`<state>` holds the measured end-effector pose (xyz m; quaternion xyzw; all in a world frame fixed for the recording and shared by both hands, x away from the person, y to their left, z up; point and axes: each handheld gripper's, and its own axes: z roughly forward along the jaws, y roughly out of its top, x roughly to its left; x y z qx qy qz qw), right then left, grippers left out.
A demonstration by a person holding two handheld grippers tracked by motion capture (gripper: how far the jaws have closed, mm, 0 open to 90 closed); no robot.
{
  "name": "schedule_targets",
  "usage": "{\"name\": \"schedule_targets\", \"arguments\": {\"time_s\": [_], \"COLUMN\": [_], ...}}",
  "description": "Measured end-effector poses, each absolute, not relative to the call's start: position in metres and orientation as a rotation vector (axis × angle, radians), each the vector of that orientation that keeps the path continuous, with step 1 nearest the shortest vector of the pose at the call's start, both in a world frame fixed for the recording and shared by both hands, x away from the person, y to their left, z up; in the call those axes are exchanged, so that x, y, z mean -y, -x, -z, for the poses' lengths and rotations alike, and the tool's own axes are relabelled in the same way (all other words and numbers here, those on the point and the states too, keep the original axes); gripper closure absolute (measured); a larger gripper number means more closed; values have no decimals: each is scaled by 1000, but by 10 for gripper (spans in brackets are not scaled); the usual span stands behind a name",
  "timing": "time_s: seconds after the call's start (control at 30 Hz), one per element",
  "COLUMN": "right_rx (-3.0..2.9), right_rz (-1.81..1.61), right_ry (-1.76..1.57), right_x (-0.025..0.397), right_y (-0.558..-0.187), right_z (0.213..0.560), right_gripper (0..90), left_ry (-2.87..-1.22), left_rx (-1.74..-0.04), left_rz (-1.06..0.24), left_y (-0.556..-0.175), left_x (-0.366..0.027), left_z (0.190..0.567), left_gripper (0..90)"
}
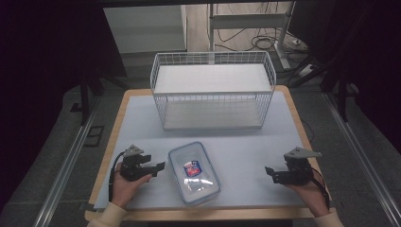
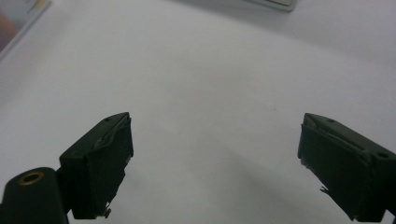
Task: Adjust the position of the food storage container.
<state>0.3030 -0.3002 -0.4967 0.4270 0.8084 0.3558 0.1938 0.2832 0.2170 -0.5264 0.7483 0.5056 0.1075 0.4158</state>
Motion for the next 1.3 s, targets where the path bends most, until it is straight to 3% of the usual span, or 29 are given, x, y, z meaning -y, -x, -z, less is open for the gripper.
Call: {"name": "schedule_targets", "arguments": {"time_s": [0.53, 0.83, 1.17, 1.3], "right_rx": [-2308, -2327, -2334, -2337], "right_rz": [-995, -1002, -981, -984], "right_ry": [-1198, -1187, -1184, -1179], "right_x": [299, 297, 295, 295], "right_y": [-300, -299, -299, -299], "right_z": [495, 495, 497, 497], "right_gripper": [124, 129, 130, 131], "left_ry": [-1874, -1944, -2060, -2082], "left_rx": [-1256, -1211, -1065, -1031], "left_rz": [-250, -201, -97, -77], "left_y": [-266, -248, -228, -221], "left_x": [-216, -210, -191, -181], "left_z": [518, 513, 510, 511], "left_gripper": [283, 440, 813, 865]}}
